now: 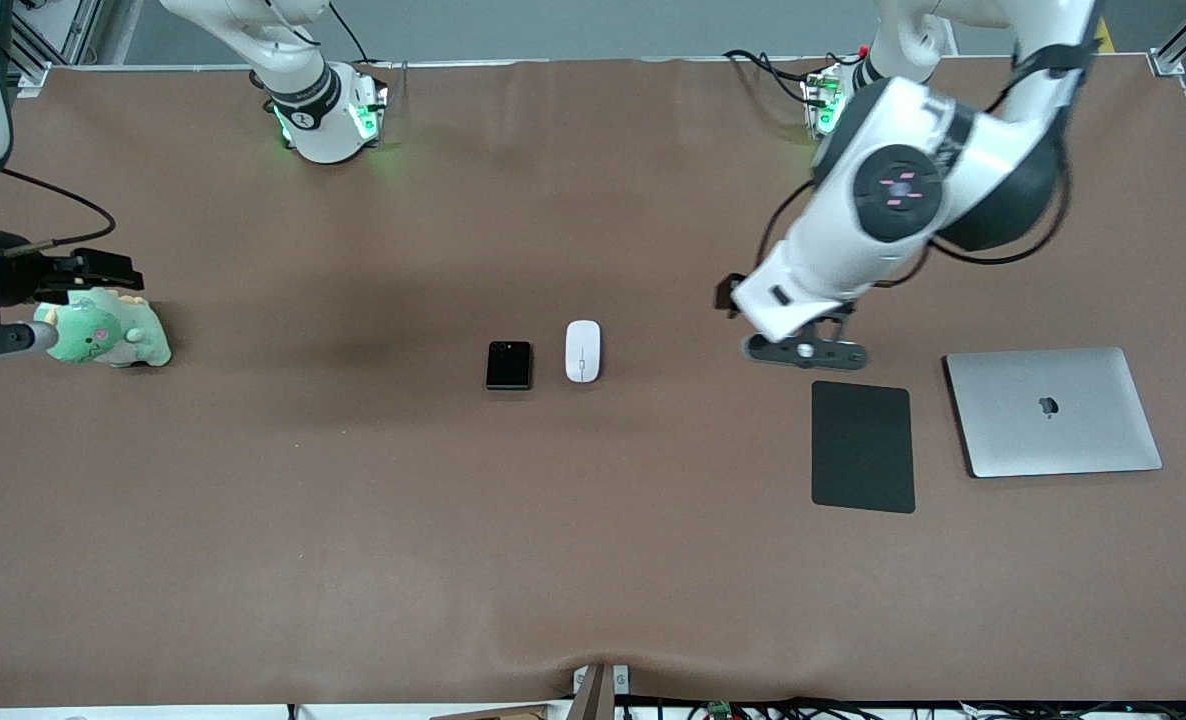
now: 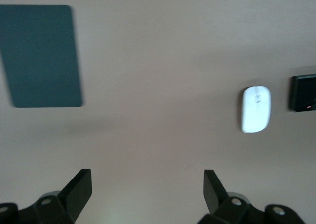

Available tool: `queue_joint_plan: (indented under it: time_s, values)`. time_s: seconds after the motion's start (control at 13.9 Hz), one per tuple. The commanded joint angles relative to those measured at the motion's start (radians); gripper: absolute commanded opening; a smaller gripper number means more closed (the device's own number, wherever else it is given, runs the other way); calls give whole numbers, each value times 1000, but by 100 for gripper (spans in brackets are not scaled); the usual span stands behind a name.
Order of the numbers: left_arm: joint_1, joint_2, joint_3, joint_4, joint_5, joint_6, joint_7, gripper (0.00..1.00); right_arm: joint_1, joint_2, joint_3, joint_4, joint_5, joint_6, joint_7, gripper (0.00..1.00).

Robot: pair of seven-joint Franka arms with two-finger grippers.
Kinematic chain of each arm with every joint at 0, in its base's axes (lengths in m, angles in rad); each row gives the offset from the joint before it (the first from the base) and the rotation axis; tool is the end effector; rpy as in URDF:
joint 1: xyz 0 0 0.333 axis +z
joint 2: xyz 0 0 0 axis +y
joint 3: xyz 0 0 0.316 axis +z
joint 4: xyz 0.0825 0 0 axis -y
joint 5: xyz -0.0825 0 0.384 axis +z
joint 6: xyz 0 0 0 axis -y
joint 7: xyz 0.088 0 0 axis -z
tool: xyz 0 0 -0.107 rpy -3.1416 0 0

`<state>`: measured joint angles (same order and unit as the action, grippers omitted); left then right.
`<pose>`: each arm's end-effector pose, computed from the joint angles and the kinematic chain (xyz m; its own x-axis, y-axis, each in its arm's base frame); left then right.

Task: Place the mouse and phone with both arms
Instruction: 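Reach the left gripper to the white mouse while the right gripper reaches the phone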

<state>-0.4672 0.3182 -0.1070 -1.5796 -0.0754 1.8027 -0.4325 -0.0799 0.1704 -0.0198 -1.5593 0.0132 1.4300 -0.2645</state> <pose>0.5418 -0.3494 0.4487 0.9843 -0.1195 -0.1296 -0.1131 -0.9920 0.0555 0.5769 -0.0553 0.5229 0.9442 0.1694 -0.2824 0.1508 -0.9848 -0.0865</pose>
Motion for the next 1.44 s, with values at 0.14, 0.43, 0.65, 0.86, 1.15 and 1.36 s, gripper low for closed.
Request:
queue_joint_plan:
  time_s: [0.14, 0.43, 0.65, 0.86, 1.15, 1.36]
  values:
    - [-163, 152, 12, 15, 0, 211, -211, 100, 3, 44, 0, 33, 11, 79, -4, 100]
    - [-237, 257, 15, 17, 2, 332, -267, 100, 3, 72, 0, 31, 14, 95, -1, 100]
    - [-278, 323, 20, 18, 2, 438, -276, 100, 3, 89, 0, 28, 13, 165, -2, 100]
    - [-313, 369, 20, 18, 86, 509, -323, 100, 0, 130, 0, 31, 10, 216, -15, 100]
    - [-341, 413, 16, 20, 180, 514, -448, 100, 0, 179, 1, 31, 17, 225, -6, 100]
    - [-358, 464, 16, 59, 180, 518, -498, 100, 5, 216, 1, 28, 27, 237, -1, 100]
